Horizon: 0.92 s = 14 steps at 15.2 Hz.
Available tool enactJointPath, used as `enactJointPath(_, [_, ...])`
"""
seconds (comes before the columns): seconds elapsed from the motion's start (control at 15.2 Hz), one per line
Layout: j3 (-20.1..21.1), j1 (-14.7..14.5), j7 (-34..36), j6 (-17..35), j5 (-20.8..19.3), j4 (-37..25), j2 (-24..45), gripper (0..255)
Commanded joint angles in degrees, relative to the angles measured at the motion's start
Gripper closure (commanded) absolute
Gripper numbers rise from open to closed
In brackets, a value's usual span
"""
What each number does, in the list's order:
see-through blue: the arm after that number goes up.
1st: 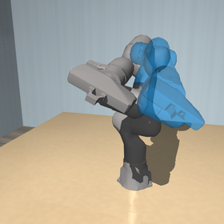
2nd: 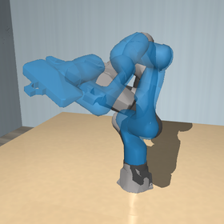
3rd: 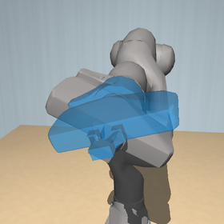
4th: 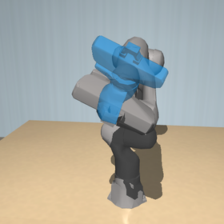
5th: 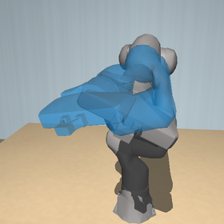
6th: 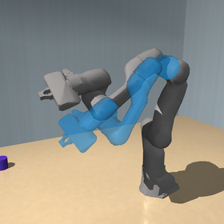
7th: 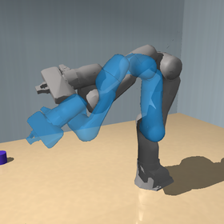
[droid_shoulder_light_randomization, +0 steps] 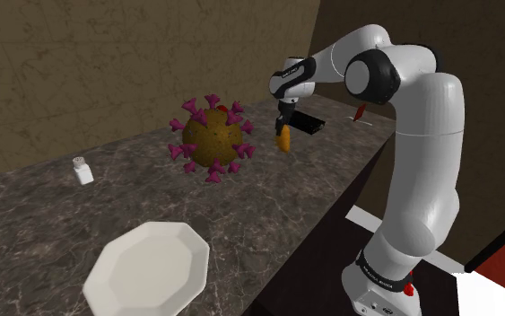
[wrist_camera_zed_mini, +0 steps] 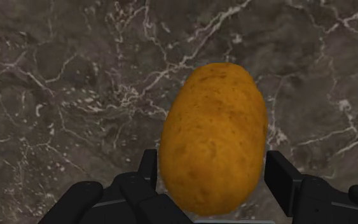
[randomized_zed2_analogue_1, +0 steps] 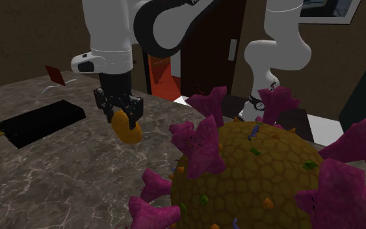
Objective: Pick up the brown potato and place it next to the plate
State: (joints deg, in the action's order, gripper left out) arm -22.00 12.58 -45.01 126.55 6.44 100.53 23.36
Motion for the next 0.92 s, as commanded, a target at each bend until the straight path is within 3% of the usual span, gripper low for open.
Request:
enactJointPath(0.0, [-0.1, -0.3, 0.4, -1.4, -0.4, -0.7, -0.8, 255])
enactJointPath(0.86, [-0.8, -0.6, 1.0, -9.7, -1.9, -5.9, -4.0, 255])
